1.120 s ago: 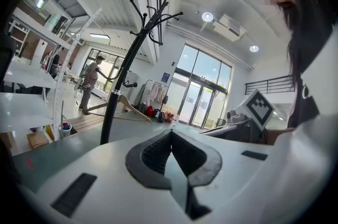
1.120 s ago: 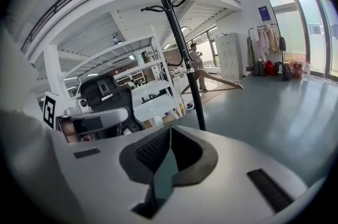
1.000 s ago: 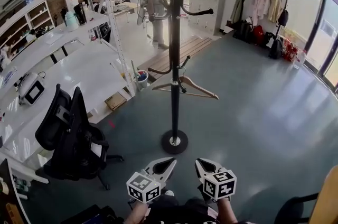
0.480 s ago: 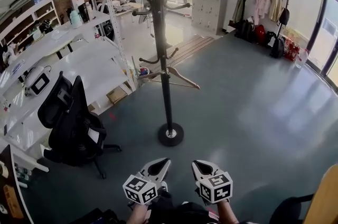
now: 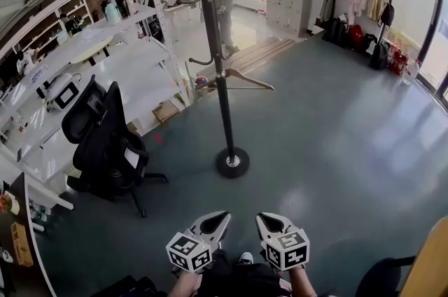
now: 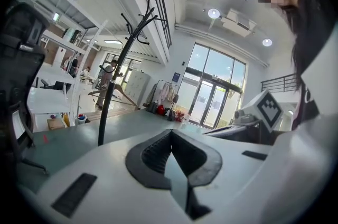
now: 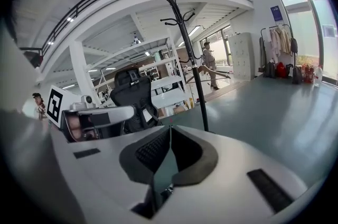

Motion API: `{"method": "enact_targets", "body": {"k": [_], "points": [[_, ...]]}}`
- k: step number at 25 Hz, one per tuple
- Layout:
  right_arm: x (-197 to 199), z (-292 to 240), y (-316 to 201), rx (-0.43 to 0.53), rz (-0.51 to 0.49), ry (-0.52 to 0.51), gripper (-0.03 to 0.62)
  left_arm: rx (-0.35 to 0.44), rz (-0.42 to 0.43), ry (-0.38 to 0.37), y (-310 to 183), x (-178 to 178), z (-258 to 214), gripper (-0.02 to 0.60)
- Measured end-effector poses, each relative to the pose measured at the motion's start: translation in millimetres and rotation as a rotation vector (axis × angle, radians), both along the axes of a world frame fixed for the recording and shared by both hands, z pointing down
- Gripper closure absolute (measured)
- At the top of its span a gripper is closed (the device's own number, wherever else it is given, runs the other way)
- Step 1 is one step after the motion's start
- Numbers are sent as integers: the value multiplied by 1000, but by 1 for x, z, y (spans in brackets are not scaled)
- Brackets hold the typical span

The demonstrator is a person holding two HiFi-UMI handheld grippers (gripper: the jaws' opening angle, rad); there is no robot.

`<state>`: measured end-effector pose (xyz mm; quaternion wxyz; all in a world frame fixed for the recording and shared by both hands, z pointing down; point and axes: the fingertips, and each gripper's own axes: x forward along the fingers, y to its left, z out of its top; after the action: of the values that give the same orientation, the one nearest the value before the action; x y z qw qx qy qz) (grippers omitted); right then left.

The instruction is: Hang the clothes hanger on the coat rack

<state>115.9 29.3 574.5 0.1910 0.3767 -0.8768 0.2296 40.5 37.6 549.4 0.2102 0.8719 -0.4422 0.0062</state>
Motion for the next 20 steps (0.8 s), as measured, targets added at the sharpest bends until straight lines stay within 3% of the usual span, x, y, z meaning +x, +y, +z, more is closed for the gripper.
{"method": "enact_targets", "body": {"k": [10, 20], "points": [[-19, -10, 10, 28, -21, -16, 576, 39, -1, -32, 15, -12, -18, 581], [-63, -22, 17, 75, -34, 5, 577, 48, -30, -35, 27, -53, -24, 581]]}}
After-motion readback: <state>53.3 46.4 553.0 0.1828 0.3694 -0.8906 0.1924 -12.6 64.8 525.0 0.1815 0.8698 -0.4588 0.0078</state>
